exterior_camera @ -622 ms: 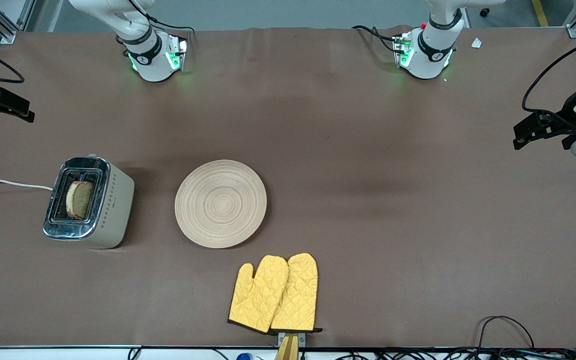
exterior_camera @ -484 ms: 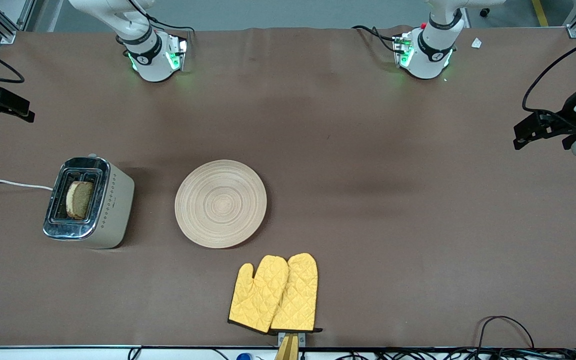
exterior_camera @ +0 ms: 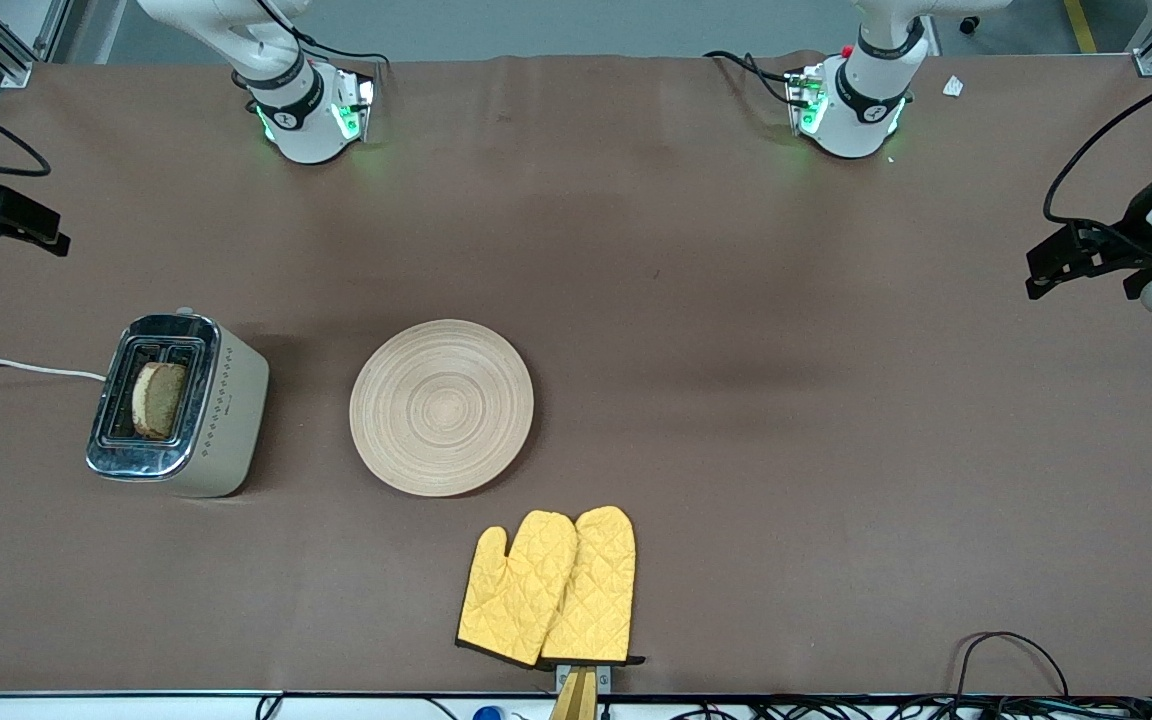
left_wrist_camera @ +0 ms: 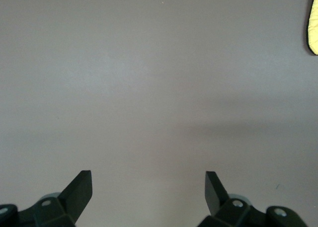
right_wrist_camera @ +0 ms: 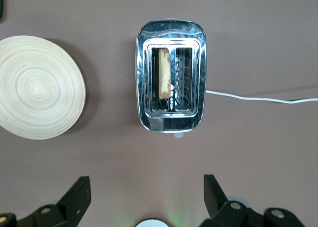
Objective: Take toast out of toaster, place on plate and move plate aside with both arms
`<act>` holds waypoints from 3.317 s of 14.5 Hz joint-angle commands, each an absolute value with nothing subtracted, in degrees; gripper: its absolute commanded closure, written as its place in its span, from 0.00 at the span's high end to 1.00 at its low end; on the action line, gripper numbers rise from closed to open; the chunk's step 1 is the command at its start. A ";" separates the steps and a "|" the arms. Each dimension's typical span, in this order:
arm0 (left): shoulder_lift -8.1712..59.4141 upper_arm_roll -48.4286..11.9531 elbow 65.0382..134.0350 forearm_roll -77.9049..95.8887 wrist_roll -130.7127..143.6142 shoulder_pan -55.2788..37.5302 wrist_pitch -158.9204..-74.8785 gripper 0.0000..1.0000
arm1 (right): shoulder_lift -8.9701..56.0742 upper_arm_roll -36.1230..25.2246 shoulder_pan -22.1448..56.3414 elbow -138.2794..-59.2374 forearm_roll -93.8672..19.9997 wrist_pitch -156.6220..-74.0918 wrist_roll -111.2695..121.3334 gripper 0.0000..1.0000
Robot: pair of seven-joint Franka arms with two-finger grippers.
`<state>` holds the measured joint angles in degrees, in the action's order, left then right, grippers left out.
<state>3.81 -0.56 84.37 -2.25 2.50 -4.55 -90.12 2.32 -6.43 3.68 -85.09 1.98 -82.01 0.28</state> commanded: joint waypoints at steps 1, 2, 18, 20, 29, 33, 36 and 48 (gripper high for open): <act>3.34 -0.70 84.37 -2.55 3.08 -4.66 -89.30 1.00 | 2.11 -6.06 2.37 -90.34 1.58 -87.26 1.05 1.00; 3.34 -0.70 84.37 -2.55 3.08 -4.66 -89.21 1.00 | 2.20 -6.06 2.29 -92.53 1.58 -90.06 1.05 1.00; 3.43 -0.70 84.29 -2.55 3.08 -4.48 -89.21 1.00 | 12.48 -6.06 -0.09 -103.62 1.05 -110.91 0.97 1.00; 3.43 -0.70 84.29 -2.55 3.08 -4.48 -89.21 1.00 | 13.44 -6.06 -0.26 -103.62 0.97 -111.88 0.97 0.99; 3.43 -0.70 84.29 -2.55 2.81 -4.48 -89.21 1.00 | 16.96 -6.06 -0.26 -103.36 0.97 -113.20 0.62 0.20; 3.43 -0.70 84.29 -2.55 2.90 -4.57 -89.21 1.00 | 16.35 -5.98 -0.18 -101.61 -1.14 -110.66 0.26 0.00; 3.43 -0.70 84.29 -2.55 2.99 -4.66 -89.21 1.00 | 15.47 -5.89 -0.09 -96.96 -1.14 -104.96 0.26 0.00; 3.43 -0.70 84.37 -2.55 2.55 -4.39 -89.21 1.00 | 9.75 -5.10 10.80 -89.55 -18.53 -93.67 -16.60 0.00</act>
<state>3.82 -0.57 84.44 -2.25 2.50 -4.50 -89.80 9.37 -4.74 9.98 -88.70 -13.96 -91.54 -14.26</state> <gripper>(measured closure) 0.000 0.885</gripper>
